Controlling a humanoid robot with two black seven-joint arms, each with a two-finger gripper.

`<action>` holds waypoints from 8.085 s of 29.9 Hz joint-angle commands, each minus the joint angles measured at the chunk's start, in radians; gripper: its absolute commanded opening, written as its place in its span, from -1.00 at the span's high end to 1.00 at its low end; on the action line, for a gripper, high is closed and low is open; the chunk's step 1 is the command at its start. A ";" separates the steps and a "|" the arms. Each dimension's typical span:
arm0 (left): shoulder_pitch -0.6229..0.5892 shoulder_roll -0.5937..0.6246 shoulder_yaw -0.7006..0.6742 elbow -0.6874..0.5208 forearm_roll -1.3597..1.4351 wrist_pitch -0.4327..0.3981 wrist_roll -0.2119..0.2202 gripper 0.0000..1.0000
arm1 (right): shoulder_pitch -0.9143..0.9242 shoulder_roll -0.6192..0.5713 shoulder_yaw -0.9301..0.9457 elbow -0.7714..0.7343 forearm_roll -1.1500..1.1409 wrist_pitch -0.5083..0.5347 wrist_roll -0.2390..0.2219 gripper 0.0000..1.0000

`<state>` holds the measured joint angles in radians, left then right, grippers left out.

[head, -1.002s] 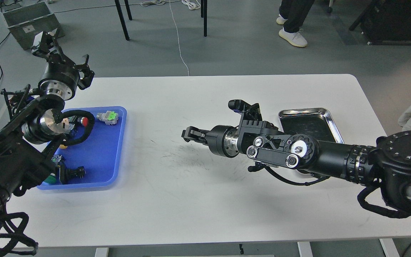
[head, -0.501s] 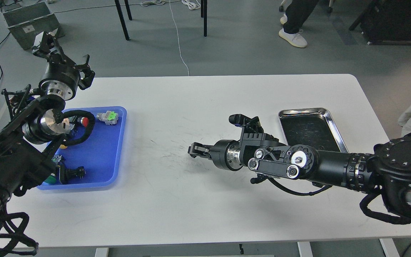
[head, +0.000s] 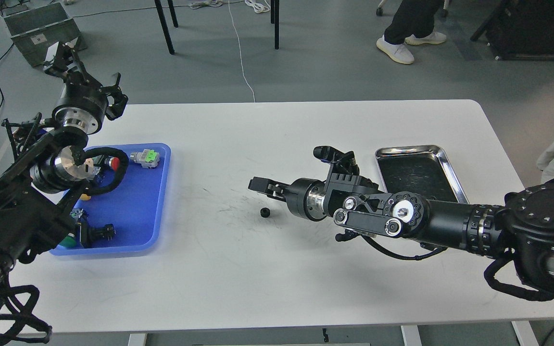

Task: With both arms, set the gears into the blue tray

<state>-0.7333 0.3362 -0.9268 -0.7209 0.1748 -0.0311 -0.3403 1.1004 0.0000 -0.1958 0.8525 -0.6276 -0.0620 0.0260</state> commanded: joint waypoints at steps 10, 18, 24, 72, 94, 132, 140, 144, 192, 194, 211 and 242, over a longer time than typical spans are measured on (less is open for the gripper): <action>0.003 0.027 0.009 -0.067 0.012 0.000 0.015 -0.97 | 0.009 0.000 0.488 -0.188 0.043 -0.009 -0.001 -0.84; 0.002 0.154 0.178 -0.340 0.084 0.023 0.015 -0.97 | -0.005 -0.127 0.775 -0.171 0.357 0.008 -0.001 -0.84; 0.035 0.224 0.253 -0.509 0.319 0.033 0.014 -0.97 | -0.117 -0.374 0.926 -0.087 0.522 0.074 -0.003 -0.84; 0.183 -0.101 0.591 -0.170 1.997 0.292 0.070 -0.83 | -0.567 -0.445 1.213 -0.070 0.565 0.380 0.014 -0.91; 0.175 -0.129 0.612 -0.091 2.007 0.310 0.070 0.22 | -0.568 -0.442 1.211 -0.070 0.563 0.380 0.015 -0.91; 0.077 0.429 0.499 -0.485 1.654 0.312 0.054 0.91 | -0.553 -0.449 1.213 -0.067 0.562 0.381 0.015 -0.91; 0.169 0.457 0.517 -0.364 1.606 0.310 -0.037 0.90 | -0.556 -0.453 1.211 -0.069 0.560 0.383 0.015 -0.91; 0.186 0.413 0.531 -0.266 1.605 0.309 -0.057 0.90 | -0.553 -0.454 1.211 -0.069 0.559 0.383 0.015 -0.91; 0.097 0.199 0.577 0.127 1.491 0.312 -0.115 -0.71 | -0.547 -0.442 1.211 -0.069 0.552 0.378 0.015 -0.91; 0.060 0.211 0.571 0.077 1.433 0.312 -0.115 -0.74 | -0.537 -0.442 1.211 -0.069 0.552 0.376 0.015 -0.91; -0.290 0.120 0.563 -0.029 0.137 0.061 -0.063 -0.86 | -0.501 -0.448 1.171 -0.061 0.554 0.375 0.014 -0.91; -0.129 -0.014 0.427 0.078 -0.094 -0.213 -0.034 -0.96 | -0.237 -1.018 0.629 0.494 -0.068 0.367 -0.032 -0.91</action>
<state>-0.8645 0.3188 -0.5003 -0.6427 0.0801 -0.2450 -0.3727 0.8333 -0.9300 0.5100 1.2555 -0.5375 0.3048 0.0018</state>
